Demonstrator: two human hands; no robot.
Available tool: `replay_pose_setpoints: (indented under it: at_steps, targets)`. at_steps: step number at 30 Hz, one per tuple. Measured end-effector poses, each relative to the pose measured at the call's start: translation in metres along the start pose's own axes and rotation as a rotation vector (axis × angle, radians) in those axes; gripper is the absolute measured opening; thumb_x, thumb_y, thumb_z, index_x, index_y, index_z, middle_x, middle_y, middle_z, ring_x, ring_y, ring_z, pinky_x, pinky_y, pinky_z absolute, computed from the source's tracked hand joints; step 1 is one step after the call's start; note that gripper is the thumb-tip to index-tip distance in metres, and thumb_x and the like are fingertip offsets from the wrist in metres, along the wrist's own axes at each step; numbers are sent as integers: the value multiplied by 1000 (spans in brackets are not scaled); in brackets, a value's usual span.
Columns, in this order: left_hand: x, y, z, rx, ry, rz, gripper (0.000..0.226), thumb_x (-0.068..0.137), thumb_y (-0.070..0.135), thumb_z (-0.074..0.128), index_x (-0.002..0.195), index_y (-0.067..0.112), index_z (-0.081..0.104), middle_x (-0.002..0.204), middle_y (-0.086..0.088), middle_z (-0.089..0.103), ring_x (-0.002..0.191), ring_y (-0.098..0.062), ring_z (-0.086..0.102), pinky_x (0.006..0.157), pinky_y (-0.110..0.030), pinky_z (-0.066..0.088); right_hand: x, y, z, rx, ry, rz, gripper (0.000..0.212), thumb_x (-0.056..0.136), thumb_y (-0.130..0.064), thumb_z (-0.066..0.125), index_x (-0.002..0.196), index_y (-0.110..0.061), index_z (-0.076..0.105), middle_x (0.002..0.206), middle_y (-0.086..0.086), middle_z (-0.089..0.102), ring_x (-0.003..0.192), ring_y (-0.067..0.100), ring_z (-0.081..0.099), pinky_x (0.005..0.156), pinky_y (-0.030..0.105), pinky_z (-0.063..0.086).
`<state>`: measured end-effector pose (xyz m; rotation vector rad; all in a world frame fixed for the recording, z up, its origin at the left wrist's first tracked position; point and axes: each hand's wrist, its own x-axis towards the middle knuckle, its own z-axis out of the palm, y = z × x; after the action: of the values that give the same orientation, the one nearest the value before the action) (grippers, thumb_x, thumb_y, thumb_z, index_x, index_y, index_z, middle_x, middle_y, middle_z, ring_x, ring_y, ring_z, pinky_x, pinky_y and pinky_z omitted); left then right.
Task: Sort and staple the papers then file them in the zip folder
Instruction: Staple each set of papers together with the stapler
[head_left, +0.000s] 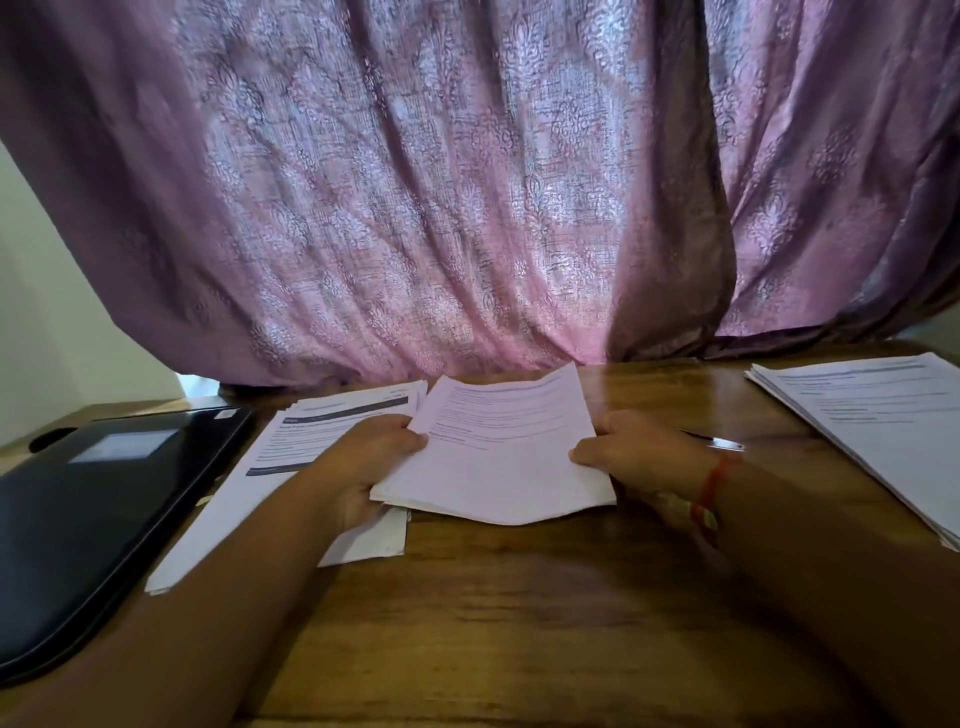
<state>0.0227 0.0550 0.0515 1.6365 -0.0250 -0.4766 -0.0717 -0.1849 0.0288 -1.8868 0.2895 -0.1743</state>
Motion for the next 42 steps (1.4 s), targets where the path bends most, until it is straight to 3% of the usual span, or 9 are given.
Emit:
replay_pose_setpoints:
  at_steps: [3,9,17,20,22,25,32,36,42]
  targets:
    - [6,-1,-2,48,-58,63,32,100,1,56,127,18,60,113,-6,76,97,-30,75,77,-42,63,0,-1,-1,-50,23,-43,31,90,5,56,117,-8,65,107,3,68,81,11,63,58,13,48]
    - [-2,8,-11,33,-51,187,44,95,-4,62,132,20,54,120,-5,72,100,-30,74,74,-43,64,-14,-20,0,5,40,-94,31,92,7,53,84,-24,54,87,-8,61,74,4,58,52,11,47]
    - [-32,12,-76,253,186,254,45,96,2,61,137,19,53,123,-4,64,100,-23,62,74,-31,54,-31,-49,62,-18,9,-193,32,92,5,53,120,-6,63,105,2,63,77,5,59,51,6,46]
    - [-41,10,-111,415,281,234,40,97,7,60,135,19,53,124,-2,60,95,-18,58,71,-26,49,-32,-51,97,-50,-21,-200,31,90,1,57,119,-7,66,115,8,67,93,17,64,67,15,52]
    - [-44,7,-130,544,320,227,41,97,9,61,136,16,53,129,-3,61,101,-20,59,86,-30,53,-30,-52,119,-74,-28,-206,28,90,-2,59,116,-9,68,111,7,68,101,22,64,80,27,56]
    - [-48,-3,-149,748,367,219,47,96,10,63,141,11,50,139,-9,57,108,-20,54,92,-30,45,-30,-56,144,-267,20,-277,28,88,-9,57,113,-14,68,107,1,69,99,20,64,81,28,56]
    - [-41,-28,-164,1010,421,242,34,98,15,64,130,9,60,131,-10,62,114,-21,58,92,-24,42,-28,-52,171,-755,120,-316,19,89,-18,57,104,-10,64,111,9,66,99,23,63,79,29,52]
    - [-35,-33,-161,1125,475,257,40,101,16,59,140,11,53,141,-8,57,127,-22,56,106,-28,42,-22,-49,172,-847,87,-329,23,93,-27,56,103,-9,65,108,9,67,93,21,62,78,28,50]
    - [-26,-40,-150,1362,524,243,16,104,27,52,111,14,59,114,-6,66,106,-21,61,96,-31,51,-22,-55,160,-886,16,-366,45,96,-43,54,125,-10,61,124,9,62,113,24,57,95,32,48]
